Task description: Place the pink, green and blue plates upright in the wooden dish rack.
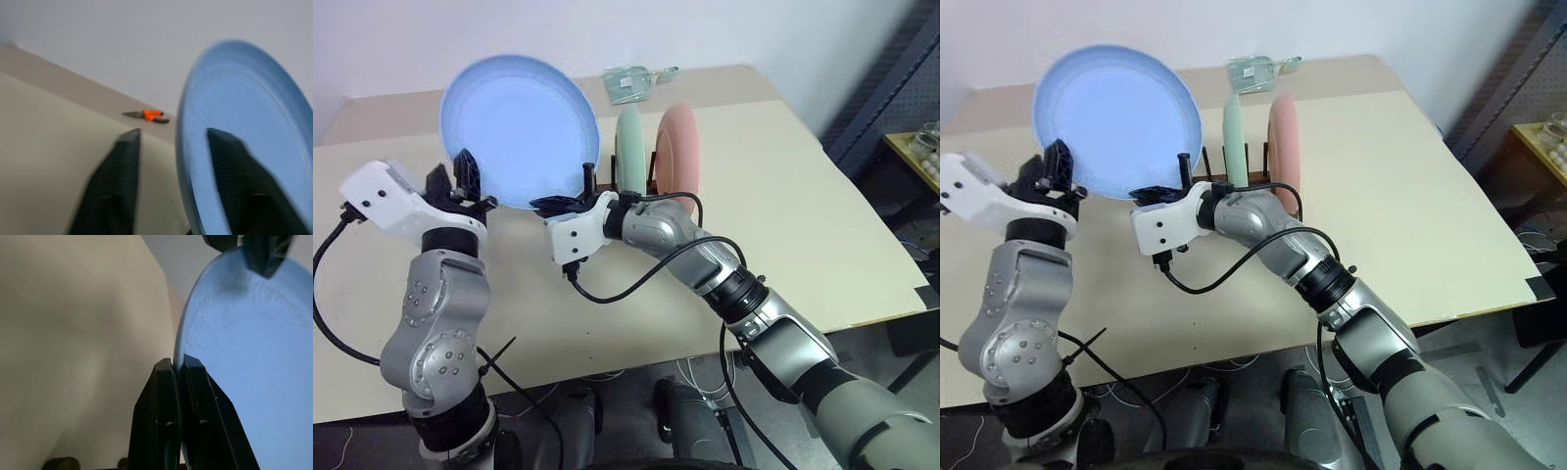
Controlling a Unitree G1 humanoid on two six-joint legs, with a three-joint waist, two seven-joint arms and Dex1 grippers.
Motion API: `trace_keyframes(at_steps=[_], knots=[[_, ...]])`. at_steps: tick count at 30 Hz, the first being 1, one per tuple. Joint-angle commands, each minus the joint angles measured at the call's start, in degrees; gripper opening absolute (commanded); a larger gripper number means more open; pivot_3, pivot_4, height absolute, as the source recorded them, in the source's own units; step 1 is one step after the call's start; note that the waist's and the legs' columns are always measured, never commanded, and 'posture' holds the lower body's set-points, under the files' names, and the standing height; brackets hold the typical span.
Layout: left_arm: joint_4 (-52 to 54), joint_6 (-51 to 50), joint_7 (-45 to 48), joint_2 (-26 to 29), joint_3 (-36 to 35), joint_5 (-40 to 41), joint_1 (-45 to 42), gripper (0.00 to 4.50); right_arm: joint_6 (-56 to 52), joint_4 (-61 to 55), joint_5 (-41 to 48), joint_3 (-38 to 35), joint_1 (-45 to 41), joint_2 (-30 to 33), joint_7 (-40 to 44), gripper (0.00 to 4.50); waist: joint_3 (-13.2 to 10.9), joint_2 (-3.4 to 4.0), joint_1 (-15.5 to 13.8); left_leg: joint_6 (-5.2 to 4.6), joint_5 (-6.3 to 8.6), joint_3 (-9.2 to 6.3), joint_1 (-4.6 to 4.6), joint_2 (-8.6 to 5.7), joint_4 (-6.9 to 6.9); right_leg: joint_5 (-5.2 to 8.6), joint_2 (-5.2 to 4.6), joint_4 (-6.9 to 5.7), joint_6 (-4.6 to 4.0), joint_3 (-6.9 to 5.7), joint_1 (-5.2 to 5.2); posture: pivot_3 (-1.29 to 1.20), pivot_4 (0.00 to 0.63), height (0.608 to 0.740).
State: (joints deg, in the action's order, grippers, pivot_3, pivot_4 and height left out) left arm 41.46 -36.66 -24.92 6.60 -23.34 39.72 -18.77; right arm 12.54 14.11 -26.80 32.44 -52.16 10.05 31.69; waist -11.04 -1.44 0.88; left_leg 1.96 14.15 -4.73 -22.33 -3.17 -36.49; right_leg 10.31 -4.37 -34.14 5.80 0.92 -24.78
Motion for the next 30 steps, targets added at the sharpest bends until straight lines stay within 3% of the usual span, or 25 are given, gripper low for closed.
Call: trace_keyframes(at_steps=[1, 3, 5, 8, 12, 17, 21, 30], knots=[[-2.9, 7.1, -2.9, 4.4, -11.7, 0.7, -5.9, 2.88, 1.4, -3.5, 1.4, -2.4, 0.8, -0.3, -1.2, 0.00, 0.0, 0.00, 0.1, 0.01, -0.01, 0.00, 0.00, 0.00, 0.00, 0.00, 0.01, -0.01, 0.00, -0.01, 0.00, 0.00, 0.150, 0.739], [-7.0, 8.5, -3.5, 9.1, -18.0, -2.0, -5.5, 2.88, 0.9, -5.3, 5.7, -4.7, 2.3, -1.5, -1.0, 0.00, 0.0, 0.00, 0.4, 0.04, -0.02, 0.01, 0.03, 0.05, 0.08, -0.01, 0.07, -0.01, -0.01, 0.01, -0.04, 0.00, 0.150, 0.739], [-9.8, 9.1, 0.4, 13.3, -20.0, -5.1, -0.3, 2.88, -0.1, -8.6, 13.0, -7.7, 4.2, -3.1, 0.6, 0.00, 0.0, 0.01, 0.6, 0.11, -0.06, 0.03, 0.13, 0.05, 0.33, 0.00, 0.07, 0.00, -0.02, 0.08, -0.08, 0.00, 0.150, 0.739], [-12.2, 11.3, 10.7, 18.5, -13.8, -12.9, 12.3, 2.88, -5.9, -15.2, 26.4, -11.8, 7.5, -6.4, 4.8, 0.00, 0.0, 0.04, 0.4, 0.09, -0.06, 0.04, 0.14, 0.06, 0.40, 0.00, 0.07, -0.01, -0.02, 0.10, -0.08, 0.00, 0.150, 0.739], [-12.9, 16.4, 19.2, 18.0, -3.7, -18.9, 22.2, 2.88, -19.6, -22.7, 43.0, -16.2, 10.5, -10.7, 7.0, 0.00, 0.0, -0.06, -0.2, 0.05, -0.03, -0.06, 0.06, 0.08, 0.29, 0.10, 0.00, 0.03, -0.20, -0.01, 0.00, 0.00, 0.150, 0.739], [-15.4, 24.8, 26.6, 16.0, 11.7, -28.7, 29.8, 2.88, -38.1, -28.4, 61.4, -22.3, 14.0, -18.4, -2.0, 0.00, 0.1, 0.03, 0.1, 0.02, -0.05, -0.12, 0.17, 0.21, 0.30, 0.14, -0.10, 0.03, -0.31, 0.06, 0.03, 0.00, 0.150, 0.739], [-17.3, 27.8, 28.2, 12.7, 15.0, -30.1, 29.8, 2.88, -43.9, -27.7, 65.2, -25.0, 14.2, -20.7, -8.1, 0.00, 0.0, 0.05, 0.2, 0.02, -0.05, -0.08, 0.02, 0.30, 0.39, 0.15, -0.03, 0.00, -0.36, 0.09, -0.25, 0.00, 0.150, 0.739], [-16.9, 29.0, 31.3, 11.1, 15.4, -31.3, 29.0, 2.88, -48.3, -24.5, 71.1, -28.7, 12.3, -21.7, -15.9, 0.00, 0.0, 0.07, 0.2, 0.01, -0.06, 0.02, -0.06, 0.38, 0.38, 0.12, 0.02, -0.06, -0.34, 0.09, -0.38, 0.00, 0.150, 0.739]])
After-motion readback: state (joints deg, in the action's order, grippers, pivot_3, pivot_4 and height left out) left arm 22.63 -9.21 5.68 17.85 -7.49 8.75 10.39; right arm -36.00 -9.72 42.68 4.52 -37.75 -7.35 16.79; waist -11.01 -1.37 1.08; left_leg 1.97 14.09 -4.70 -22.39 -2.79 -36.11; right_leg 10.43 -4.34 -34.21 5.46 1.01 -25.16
